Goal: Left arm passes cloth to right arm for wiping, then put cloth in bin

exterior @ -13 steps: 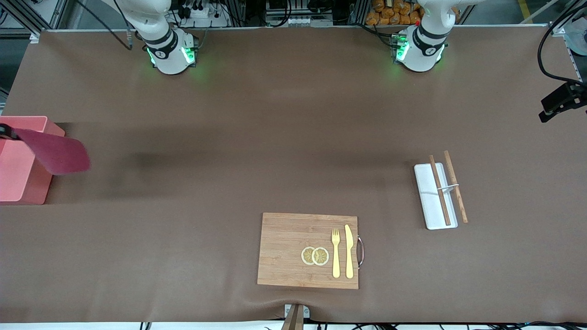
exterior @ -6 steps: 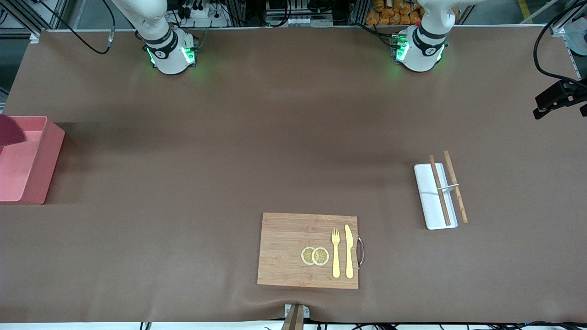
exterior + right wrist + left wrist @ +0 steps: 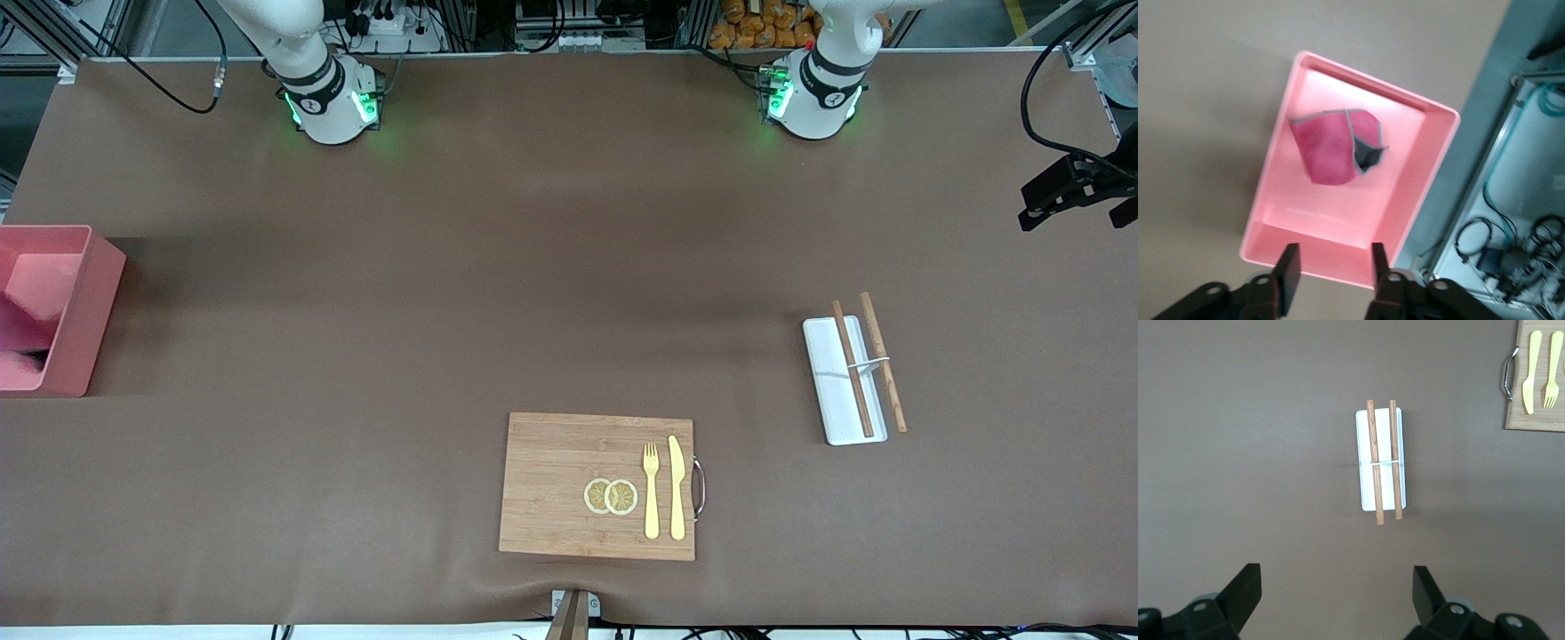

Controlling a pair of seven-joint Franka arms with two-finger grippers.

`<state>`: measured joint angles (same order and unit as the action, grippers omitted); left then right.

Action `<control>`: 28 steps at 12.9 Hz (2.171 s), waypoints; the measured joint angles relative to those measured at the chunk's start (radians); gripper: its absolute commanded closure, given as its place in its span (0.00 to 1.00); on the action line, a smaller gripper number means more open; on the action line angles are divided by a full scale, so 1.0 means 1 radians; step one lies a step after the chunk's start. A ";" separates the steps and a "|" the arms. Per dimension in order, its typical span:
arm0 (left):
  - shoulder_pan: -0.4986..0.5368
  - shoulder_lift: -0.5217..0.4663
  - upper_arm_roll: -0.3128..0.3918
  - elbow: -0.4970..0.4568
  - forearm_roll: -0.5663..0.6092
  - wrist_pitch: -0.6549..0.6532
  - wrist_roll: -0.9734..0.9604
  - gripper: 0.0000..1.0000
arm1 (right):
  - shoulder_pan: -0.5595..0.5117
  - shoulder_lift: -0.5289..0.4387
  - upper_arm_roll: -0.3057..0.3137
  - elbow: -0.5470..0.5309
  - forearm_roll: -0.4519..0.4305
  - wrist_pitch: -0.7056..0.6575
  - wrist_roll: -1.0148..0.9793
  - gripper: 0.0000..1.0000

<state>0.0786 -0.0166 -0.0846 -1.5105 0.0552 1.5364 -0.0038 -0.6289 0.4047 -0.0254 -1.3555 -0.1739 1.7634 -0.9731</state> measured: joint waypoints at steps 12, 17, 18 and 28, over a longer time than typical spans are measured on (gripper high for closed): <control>0.001 0.027 -0.001 0.003 0.000 0.042 0.000 0.00 | 0.505 -0.255 0.026 -0.010 0.202 -0.400 0.868 0.00; 0.001 0.026 -0.001 0.006 0.000 0.042 -0.001 0.00 | 0.520 -0.443 0.024 -0.146 0.213 -0.414 0.929 0.00; 0.001 0.026 -0.001 0.006 0.000 0.042 -0.001 0.00 | 0.532 -0.473 0.024 -0.173 0.213 -0.416 0.958 0.00; 0.001 0.025 -0.001 0.012 0.000 0.042 -0.001 0.00 | 0.558 -0.490 0.023 -0.186 0.203 -0.397 0.990 0.00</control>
<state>0.0796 0.0087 -0.0855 -1.4987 0.0551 1.5784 -0.0047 -0.0713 -0.0850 -0.0028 -1.5413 0.0292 1.3662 0.0165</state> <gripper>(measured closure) 0.000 0.000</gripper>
